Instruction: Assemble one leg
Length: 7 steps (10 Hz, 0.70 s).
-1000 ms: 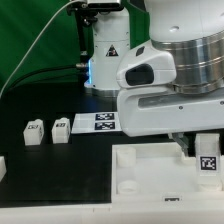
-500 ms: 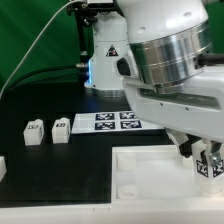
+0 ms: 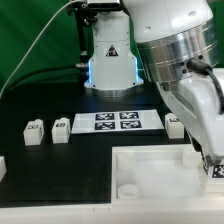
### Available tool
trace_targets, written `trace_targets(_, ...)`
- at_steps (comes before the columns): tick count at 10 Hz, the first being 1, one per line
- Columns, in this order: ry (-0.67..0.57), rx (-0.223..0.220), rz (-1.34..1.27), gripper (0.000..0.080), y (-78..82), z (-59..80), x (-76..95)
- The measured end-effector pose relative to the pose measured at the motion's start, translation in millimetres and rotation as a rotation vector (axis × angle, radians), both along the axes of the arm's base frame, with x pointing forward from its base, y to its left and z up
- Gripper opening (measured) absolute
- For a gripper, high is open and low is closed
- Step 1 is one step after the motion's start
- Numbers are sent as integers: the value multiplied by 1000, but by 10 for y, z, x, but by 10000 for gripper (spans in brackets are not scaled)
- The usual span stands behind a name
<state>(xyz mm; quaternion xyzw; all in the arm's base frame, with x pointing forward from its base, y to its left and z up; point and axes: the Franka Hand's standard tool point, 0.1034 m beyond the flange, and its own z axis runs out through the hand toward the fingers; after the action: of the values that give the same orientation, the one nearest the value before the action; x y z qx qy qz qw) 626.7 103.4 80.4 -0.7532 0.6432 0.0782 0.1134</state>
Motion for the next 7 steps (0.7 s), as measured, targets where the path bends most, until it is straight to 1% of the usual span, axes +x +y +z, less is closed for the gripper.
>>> trace_targets(1,1,-4,50,477,15,6,-11)
trace_targets(2,8,-12,209,590,58,50,-15)
trace_targets(3,-29,-17,364,590,73,93,50)
trace_targets(4,-61,-18,479,637,63,75,44)
trace_targets(6,-108,-17,655,646,58,68,40)
trace_targets(7,-147,-29,833,649,40,51,38)
